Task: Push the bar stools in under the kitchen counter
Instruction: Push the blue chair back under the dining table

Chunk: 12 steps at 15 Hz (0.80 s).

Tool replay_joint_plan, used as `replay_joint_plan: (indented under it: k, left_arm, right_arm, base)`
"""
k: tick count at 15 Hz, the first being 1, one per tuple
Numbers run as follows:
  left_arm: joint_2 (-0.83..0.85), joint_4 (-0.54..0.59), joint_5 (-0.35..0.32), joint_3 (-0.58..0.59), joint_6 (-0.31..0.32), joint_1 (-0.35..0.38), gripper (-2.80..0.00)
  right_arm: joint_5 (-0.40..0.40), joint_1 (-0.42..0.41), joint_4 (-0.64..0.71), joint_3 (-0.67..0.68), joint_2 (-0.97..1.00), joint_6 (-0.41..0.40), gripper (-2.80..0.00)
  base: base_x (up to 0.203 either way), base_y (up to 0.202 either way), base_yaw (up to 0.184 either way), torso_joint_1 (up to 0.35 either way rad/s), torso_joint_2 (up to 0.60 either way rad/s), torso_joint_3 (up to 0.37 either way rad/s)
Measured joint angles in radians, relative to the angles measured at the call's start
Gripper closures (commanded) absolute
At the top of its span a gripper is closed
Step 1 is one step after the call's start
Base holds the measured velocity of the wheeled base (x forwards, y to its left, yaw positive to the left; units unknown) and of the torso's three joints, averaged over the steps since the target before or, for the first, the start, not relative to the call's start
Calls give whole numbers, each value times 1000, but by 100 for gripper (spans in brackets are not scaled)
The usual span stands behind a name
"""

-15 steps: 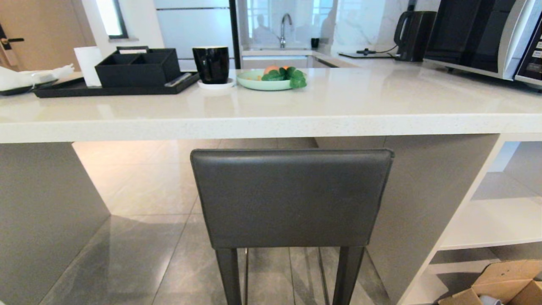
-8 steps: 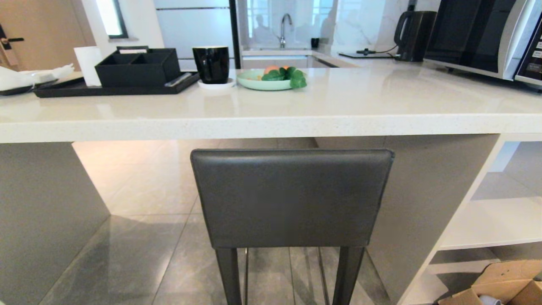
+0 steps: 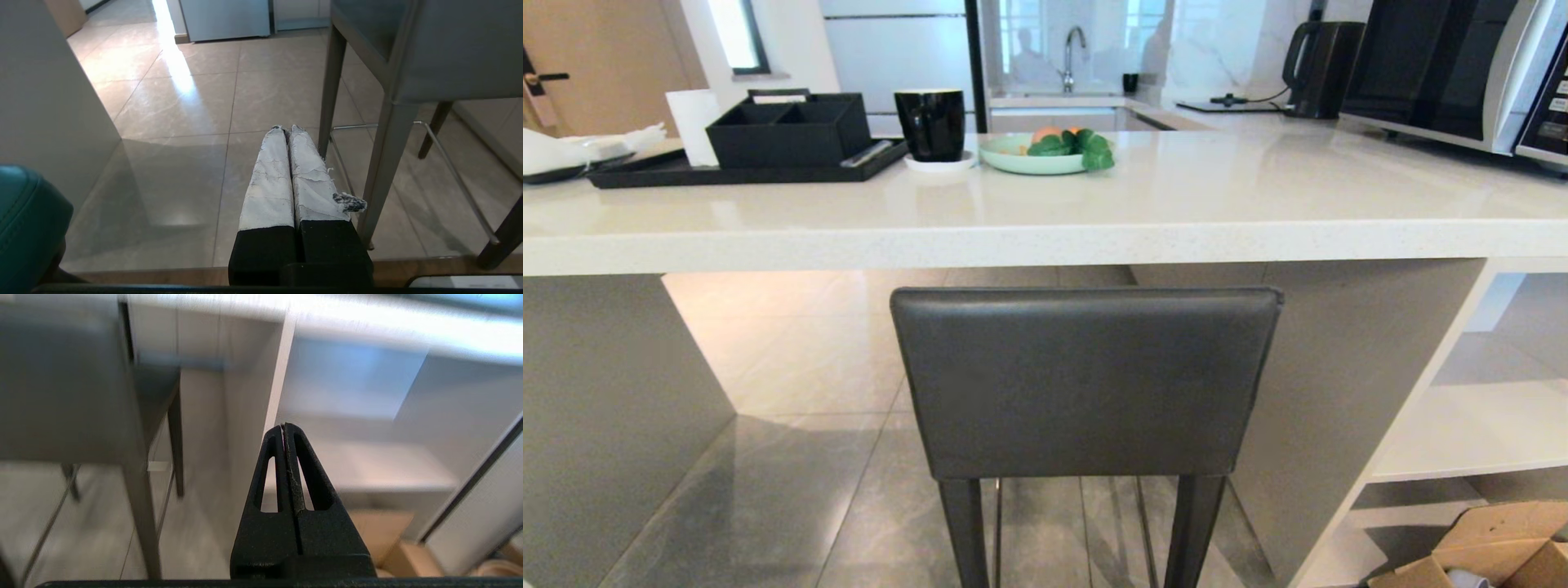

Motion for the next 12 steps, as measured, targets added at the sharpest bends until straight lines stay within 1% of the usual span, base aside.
replay_joint_plan:
  k: [2,3,5,6,8,9,10,11,12]
  left_arm:
    - [0,-1,0,1,0,0,0]
    - [0,-1,0,1,-1,0,0]
    - [0,-1,0,1,-1,0,0]
    - [0,-1,-1,1,-1,1,0]
    - [0,-1,-2,1,-2,1,0]
    - [0,-1,-4,1,0,1,0]
    - [0,-1,-4,1,0,1,0]
    - [0,-1,-2,1,-1,0,0]
    - [0,-1,2,1,-2,0,0]
  right_arm:
    - [-2,6,78,64,-80,13,0]
    - [3,8,94,103,-104,40,0]
    - [17,9,53,212,-131,67,0]
    - [19,9,-6,289,-138,68,0]
    - [27,10,-196,476,-146,44,0]
    - [40,10,-309,545,-148,29,0]
    - [55,10,-394,579,-150,21,0]
    - [76,11,-425,598,-150,24,0]
    - [91,11,-400,607,-151,45,0]
  base:
    - [0,0,0,0,0,0]
    - [0,0,0,0,0,0]
    - [0,0,0,0,0,0]
    - [0,0,0,0,0,0]
    - [0,0,0,0,0,0]
    - [0,0,0,0,0,0]
    - [0,0,0,0,0,0]
    - [0,0,0,0,0,0]
    - [0,0,0,0,0,0]
